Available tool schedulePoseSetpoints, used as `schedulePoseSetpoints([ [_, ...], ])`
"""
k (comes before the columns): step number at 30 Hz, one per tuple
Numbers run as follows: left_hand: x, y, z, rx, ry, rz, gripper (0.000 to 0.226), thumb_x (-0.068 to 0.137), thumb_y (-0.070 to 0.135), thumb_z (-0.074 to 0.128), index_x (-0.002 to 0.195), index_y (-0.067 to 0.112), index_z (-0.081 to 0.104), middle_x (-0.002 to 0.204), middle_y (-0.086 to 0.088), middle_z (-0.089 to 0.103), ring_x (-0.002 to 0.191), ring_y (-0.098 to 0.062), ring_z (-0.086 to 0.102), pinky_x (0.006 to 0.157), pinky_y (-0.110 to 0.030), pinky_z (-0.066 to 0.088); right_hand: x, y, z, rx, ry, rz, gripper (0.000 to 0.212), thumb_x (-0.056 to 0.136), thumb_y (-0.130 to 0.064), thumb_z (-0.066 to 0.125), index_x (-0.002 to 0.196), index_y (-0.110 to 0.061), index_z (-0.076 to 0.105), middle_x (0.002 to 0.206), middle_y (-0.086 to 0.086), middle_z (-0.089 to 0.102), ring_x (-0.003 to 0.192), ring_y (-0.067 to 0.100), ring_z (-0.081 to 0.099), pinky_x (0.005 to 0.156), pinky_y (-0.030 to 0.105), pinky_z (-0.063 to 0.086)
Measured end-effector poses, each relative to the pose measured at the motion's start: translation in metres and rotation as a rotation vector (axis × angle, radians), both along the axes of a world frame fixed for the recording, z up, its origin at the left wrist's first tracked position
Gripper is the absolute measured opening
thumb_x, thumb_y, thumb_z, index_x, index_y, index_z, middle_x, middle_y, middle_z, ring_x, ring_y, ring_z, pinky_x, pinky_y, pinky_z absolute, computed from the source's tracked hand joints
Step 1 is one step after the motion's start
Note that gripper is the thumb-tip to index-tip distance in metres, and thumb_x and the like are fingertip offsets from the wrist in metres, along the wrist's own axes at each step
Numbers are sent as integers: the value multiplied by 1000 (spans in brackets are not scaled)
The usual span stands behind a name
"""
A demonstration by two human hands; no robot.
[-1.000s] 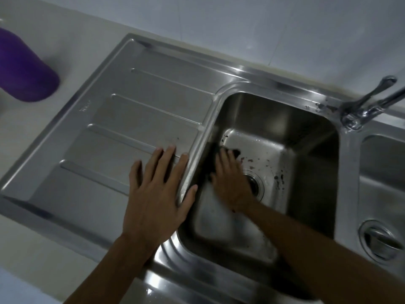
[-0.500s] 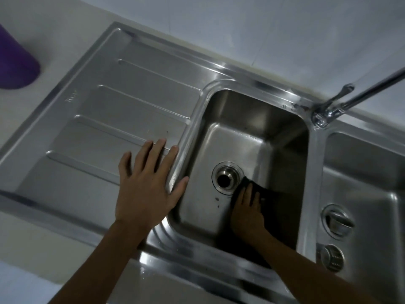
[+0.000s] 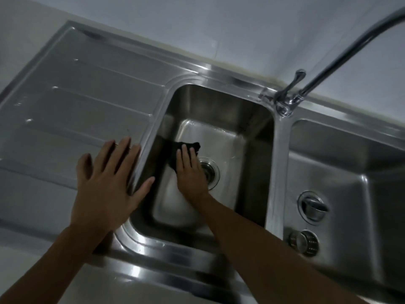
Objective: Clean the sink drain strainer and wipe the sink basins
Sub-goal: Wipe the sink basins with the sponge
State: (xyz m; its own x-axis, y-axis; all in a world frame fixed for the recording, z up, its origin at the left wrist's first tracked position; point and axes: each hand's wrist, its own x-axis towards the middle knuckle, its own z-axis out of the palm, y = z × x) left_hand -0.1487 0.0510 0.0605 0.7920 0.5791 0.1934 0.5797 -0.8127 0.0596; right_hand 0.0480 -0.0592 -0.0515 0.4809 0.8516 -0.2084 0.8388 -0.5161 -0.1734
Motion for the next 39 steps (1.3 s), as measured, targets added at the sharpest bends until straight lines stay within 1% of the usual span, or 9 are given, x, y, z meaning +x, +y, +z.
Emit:
schedulePoseSetpoints([
  [7,0,8,-14,42,-9,13,83,94,75,34,165,33,22,173,9,17,161,-18,15,125,-48,4,78,-47,22,-295,21,-449,58,110,-10,25,156,13,-2,163,37,-4,150,56,2,123,57,17],
  [11,-3,14,-23,28,26,28,86,92,78,34,165,36,20,174,11,14,161,-16,13,124,-52,10,89,-57,38,-450,22,-358,66,108,-8,35,153,14,-8,163,35,-7,151,53,1,124,54,18],
  [19,-1,17,-24,34,28,25,85,92,78,34,165,37,21,174,12,14,161,-14,13,125,-44,1,148,-43,89,-589,-302,-82,64,109,-22,33,158,6,3,167,27,0,154,45,9,126,53,12],
  [21,-1,12,-18,13,6,16,83,93,78,33,165,36,23,173,12,16,161,-15,14,125,-43,0,151,-48,106,-527,-322,-62,62,110,-18,31,158,8,1,167,28,-2,155,44,8,126,51,12],
  [26,3,2,0,-45,15,25,80,97,75,29,163,29,30,172,5,22,160,-20,18,122,-56,14,143,-63,139,150,-206,-304,76,104,-6,51,159,4,1,168,25,4,156,38,10,120,47,29],
  [29,3,-1,7,-59,14,23,81,97,74,28,162,27,33,172,3,25,159,-22,21,121,-57,17,137,-58,139,374,-204,-413,77,98,9,51,160,4,6,167,24,14,155,35,21,118,43,34],
  [32,2,1,9,-84,38,23,80,97,75,27,163,28,30,172,4,23,159,-21,19,122,-55,15,136,-32,129,458,-249,-560,68,101,10,42,159,5,7,166,24,19,154,31,25,122,37,33],
  [36,4,0,12,-129,57,14,81,98,75,26,164,30,25,173,5,20,161,-19,14,123,-56,13,141,9,123,368,-318,-592,60,98,1,13,158,9,10,166,28,10,156,40,9,127,44,19],
  [39,4,-2,17,-164,67,23,82,97,76,26,165,31,23,173,5,19,161,-20,13,124,-59,13,129,29,122,320,-276,-427,61,102,1,32,159,6,10,167,26,9,156,42,6,126,48,20],
])
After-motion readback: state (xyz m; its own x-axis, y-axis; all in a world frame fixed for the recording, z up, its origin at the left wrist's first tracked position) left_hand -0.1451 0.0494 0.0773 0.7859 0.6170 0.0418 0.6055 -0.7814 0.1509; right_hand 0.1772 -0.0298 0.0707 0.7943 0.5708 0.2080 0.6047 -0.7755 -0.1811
